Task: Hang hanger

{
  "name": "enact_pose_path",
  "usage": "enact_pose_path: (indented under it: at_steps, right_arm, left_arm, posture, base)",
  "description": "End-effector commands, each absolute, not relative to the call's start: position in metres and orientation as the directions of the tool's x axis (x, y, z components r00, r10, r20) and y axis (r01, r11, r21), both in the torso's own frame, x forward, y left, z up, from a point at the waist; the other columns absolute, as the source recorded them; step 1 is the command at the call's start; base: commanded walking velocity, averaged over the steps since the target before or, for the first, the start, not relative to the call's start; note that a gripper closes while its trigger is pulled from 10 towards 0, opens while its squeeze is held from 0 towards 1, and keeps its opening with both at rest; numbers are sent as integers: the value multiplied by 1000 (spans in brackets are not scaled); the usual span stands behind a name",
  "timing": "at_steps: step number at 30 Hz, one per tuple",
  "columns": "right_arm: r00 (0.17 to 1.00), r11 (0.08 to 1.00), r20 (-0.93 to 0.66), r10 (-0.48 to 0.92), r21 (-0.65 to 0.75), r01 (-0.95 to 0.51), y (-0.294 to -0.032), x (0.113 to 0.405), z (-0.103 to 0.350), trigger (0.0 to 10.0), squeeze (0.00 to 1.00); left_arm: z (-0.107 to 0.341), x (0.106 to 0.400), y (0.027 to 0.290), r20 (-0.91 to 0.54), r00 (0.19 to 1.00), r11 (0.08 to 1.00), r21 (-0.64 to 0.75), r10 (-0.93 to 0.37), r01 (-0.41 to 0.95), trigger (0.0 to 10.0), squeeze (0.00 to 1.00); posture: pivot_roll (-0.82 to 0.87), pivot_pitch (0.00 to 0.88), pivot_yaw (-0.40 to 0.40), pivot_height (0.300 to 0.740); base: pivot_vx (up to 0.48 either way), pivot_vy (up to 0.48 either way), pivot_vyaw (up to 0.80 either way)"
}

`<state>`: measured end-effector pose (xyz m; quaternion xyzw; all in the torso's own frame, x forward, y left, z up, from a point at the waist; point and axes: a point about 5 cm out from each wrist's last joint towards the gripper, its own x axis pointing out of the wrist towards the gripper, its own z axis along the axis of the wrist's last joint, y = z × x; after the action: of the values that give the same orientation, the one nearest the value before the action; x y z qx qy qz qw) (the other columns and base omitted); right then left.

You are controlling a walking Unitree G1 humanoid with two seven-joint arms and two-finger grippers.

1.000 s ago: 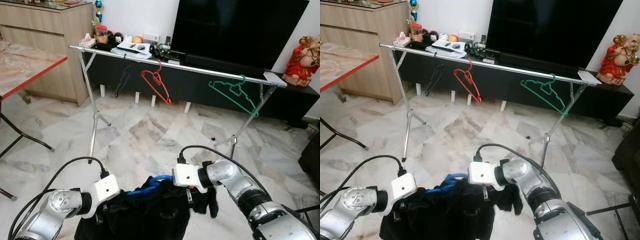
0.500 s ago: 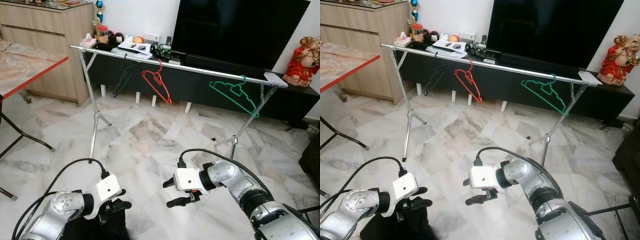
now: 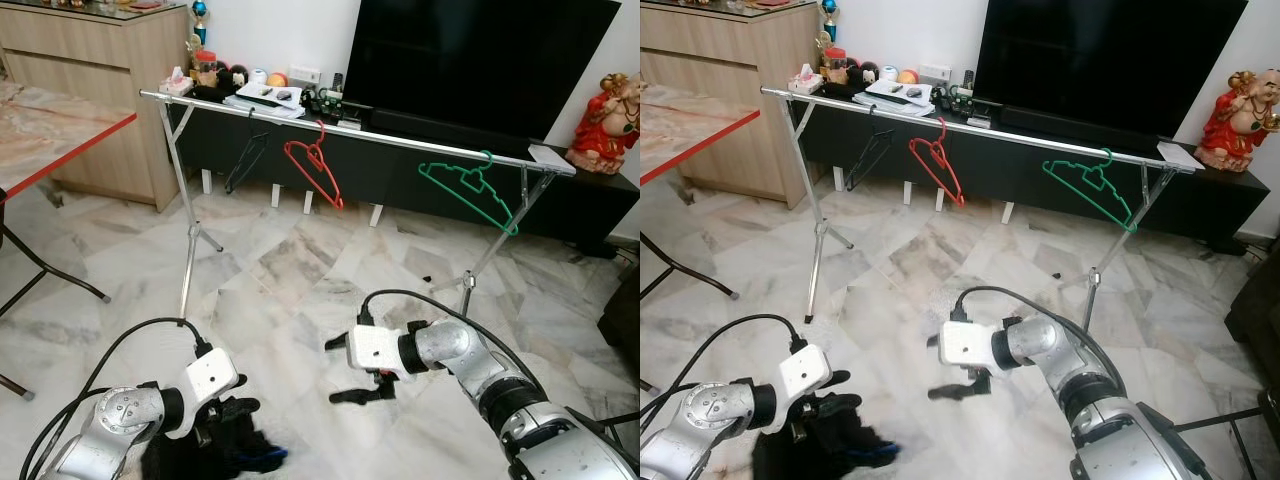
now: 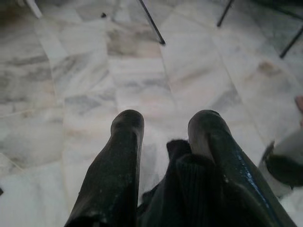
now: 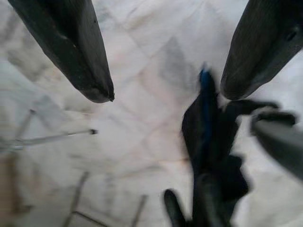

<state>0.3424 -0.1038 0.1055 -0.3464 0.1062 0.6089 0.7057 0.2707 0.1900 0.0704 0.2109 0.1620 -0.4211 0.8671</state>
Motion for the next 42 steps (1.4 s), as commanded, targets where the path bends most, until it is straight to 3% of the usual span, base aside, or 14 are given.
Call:
enact_pose_path:
  at_steps: [1, 4, 9, 13, 23, 42]
  right_arm:
    - [348, 128, -514, 784, -415, -901, -107, 354, 119, 10000, 0]
    - [374, 161, -516, 771, -410, -898, -112, 355, 117, 10000, 0]
    - [327, 112, -555, 765, -386, -916, -118, 349, 110, 10000, 0]
    - [226, -11, -653, 723, -337, -942, -126, 340, 100, 10000, 0]
    - [198, -83, -726, 658, -332, -940, -132, 337, 93, 10000, 0]
    - [166, -88, -730, 663, -296, -951, -128, 328, 80, 10000, 0]
  left_arm:
    - [79, 276, 188, -404, 623, 577, 246, -670, 779, 0, 0]
    - [84, 279, 189, -370, 653, 605, 252, -661, 755, 0, 0]
    - [96, 286, 190, -292, 699, 655, 247, -652, 714, 0, 0]
    - [107, 290, 187, -217, 721, 686, 224, -658, 693, 0, 0]
    - [127, 298, 190, -148, 752, 715, 239, -642, 657, 0, 0]
    - [180, 313, 214, -62, 805, 758, 298, -591, 580, 0, 0]
  posture:
    - [160, 0, -178, 740]
    - [158, 0, -176, 740]
    - [156, 0, -177, 740]
    - [155, 0, -177, 740]
    - [157, 0, -178, 740]
    - [167, 0, -162, 740]
  base:
    - [0, 0, 0]
    - [0, 0, 0]
    - [0, 0, 0]
    - [0, 0, 0]
    - [0, 0, 0]
    - [0, 0, 0]
